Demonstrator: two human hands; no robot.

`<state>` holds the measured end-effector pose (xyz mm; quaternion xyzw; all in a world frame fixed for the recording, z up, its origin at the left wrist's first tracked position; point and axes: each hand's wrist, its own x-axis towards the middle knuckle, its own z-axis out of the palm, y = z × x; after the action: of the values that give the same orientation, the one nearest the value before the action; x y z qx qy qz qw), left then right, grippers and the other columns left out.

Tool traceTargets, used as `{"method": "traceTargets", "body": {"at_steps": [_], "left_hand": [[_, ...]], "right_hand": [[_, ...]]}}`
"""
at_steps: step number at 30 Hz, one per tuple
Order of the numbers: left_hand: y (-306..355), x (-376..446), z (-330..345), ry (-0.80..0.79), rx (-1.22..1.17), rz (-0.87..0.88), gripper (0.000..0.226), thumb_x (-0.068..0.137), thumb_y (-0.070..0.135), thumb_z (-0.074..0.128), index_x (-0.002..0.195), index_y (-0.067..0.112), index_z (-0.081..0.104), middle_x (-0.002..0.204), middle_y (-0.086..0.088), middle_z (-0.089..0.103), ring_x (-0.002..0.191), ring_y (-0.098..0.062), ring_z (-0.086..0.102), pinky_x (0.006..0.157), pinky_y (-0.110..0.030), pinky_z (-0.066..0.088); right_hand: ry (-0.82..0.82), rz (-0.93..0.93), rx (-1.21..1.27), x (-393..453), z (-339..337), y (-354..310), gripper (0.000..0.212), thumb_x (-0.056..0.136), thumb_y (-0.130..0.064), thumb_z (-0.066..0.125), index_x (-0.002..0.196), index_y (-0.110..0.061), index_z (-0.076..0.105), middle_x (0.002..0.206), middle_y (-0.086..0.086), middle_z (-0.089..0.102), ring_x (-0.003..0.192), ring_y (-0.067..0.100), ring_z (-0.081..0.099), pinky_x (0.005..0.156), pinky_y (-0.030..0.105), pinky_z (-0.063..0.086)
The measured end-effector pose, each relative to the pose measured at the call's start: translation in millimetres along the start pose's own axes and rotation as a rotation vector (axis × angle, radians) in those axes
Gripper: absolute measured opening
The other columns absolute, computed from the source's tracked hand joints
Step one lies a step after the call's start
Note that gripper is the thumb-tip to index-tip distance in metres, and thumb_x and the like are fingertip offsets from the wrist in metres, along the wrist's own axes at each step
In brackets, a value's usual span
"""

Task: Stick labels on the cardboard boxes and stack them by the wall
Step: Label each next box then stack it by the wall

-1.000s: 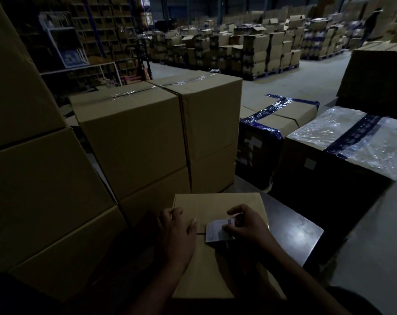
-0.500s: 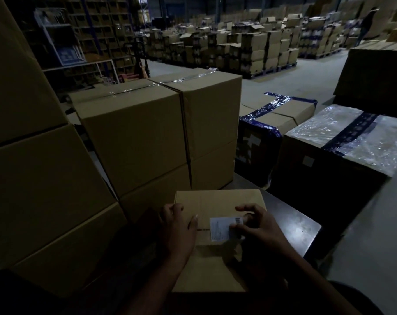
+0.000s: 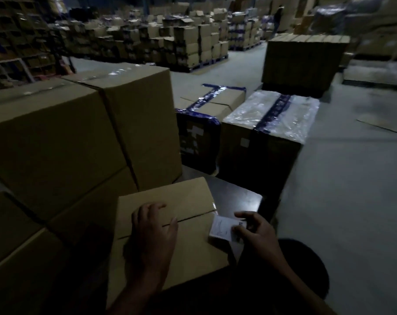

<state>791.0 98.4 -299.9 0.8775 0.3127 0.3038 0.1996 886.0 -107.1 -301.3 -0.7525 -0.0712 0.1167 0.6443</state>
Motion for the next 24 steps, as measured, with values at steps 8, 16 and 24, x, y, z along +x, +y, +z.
{"method": "traceTargets", "body": {"at_steps": [8, 16, 24], "left_hand": [[114.9, -56.4, 54.1, -0.4, -0.413, 0.525, 0.016, 0.089, 0.04, 0.06, 0.1, 0.029, 0.062, 0.097, 0.013, 0.06, 0.091, -0.008, 0.056, 0.079, -0.024, 0.045], [161.5, -129.3, 151.6, -0.884, -0.341, 0.49, 0.018, 0.089, 0.042, 0.06, 0.096, 0.027, 0.065, 0.094, 0.012, 0.064, 0.087, -0.002, 0.058, 0.076, -0.017, 0.041], [169.2, -157.0, 225.3, -1.071, -0.086, 0.378, 0.019, 0.09, 0.043, 0.06, 0.101, 0.028, 0.063, 0.102, 0.011, 0.064, 0.096, -0.006, 0.059, 0.084, -0.024, 0.045]], "right_hand": [[0.377, 0.41, 0.212, -33.4, -90.0, 67.6, 0.018, 0.079, 0.005, 0.062, 0.091, -0.003, 0.072, 0.071, 0.012, 0.07, 0.054, 0.016, 0.061, 0.051, 0.022, 0.047], [0.582, 0.753, 0.414, -22.4, -156.1, 135.5, 0.011, 0.081, 0.007, 0.052, 0.077, 0.007, 0.062, 0.078, 0.026, 0.064, 0.07, 0.039, 0.061, 0.066, 0.05, 0.055], [0.584, 0.996, 0.351, 17.6, -215.4, 263.3, 0.042, 0.069, 0.006, 0.056, 0.11, 0.016, 0.056, 0.089, 0.029, 0.064, 0.076, 0.042, 0.065, 0.065, 0.047, 0.056]]}}
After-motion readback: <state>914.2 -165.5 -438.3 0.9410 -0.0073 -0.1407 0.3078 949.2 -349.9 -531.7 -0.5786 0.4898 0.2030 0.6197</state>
